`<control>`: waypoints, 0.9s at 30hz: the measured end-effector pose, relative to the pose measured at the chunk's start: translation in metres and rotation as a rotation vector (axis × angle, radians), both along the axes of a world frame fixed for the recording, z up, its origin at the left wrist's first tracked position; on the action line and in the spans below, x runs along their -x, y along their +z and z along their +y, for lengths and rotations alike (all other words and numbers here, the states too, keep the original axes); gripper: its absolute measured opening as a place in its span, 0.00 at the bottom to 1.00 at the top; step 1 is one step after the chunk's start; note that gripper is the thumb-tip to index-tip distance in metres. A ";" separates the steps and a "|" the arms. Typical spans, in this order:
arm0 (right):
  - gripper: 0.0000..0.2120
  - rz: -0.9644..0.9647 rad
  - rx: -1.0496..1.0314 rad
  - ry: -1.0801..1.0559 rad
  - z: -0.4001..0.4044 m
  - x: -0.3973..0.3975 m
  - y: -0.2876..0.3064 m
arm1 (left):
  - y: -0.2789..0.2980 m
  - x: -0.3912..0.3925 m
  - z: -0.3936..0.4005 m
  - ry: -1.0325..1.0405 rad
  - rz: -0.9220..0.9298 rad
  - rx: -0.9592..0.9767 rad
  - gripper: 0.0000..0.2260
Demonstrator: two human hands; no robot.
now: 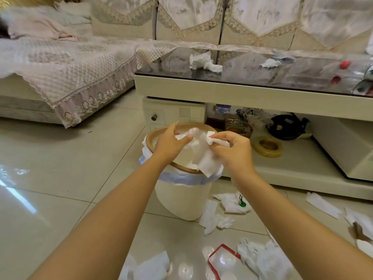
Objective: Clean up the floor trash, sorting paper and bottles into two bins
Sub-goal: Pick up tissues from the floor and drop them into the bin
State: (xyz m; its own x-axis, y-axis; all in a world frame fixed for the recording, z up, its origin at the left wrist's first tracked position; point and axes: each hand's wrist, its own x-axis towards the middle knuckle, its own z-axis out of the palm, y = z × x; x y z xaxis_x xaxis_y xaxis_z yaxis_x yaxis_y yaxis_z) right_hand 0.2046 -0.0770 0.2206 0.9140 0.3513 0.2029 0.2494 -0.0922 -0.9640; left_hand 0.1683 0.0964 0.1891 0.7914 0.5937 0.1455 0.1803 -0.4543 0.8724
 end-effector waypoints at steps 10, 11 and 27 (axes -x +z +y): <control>0.22 -0.158 0.503 0.085 0.041 -0.018 -0.008 | -0.015 0.037 0.004 0.030 -0.145 -0.022 0.13; 0.24 -0.201 0.562 0.071 0.040 -0.015 -0.011 | -0.016 0.040 0.003 0.028 -0.156 -0.020 0.12; 0.12 -0.765 0.603 0.470 -0.018 0.118 -0.083 | -0.079 0.191 -0.027 -0.125 0.113 -0.125 0.09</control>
State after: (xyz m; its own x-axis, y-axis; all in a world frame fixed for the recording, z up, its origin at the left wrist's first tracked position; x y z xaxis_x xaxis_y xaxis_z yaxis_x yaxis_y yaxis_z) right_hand 0.0863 -0.0955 0.1372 0.3666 0.8666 0.3385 0.8999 -0.2378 -0.3655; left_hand -0.0226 0.0698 0.1103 0.8732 0.4729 0.1181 0.2091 -0.5823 0.7856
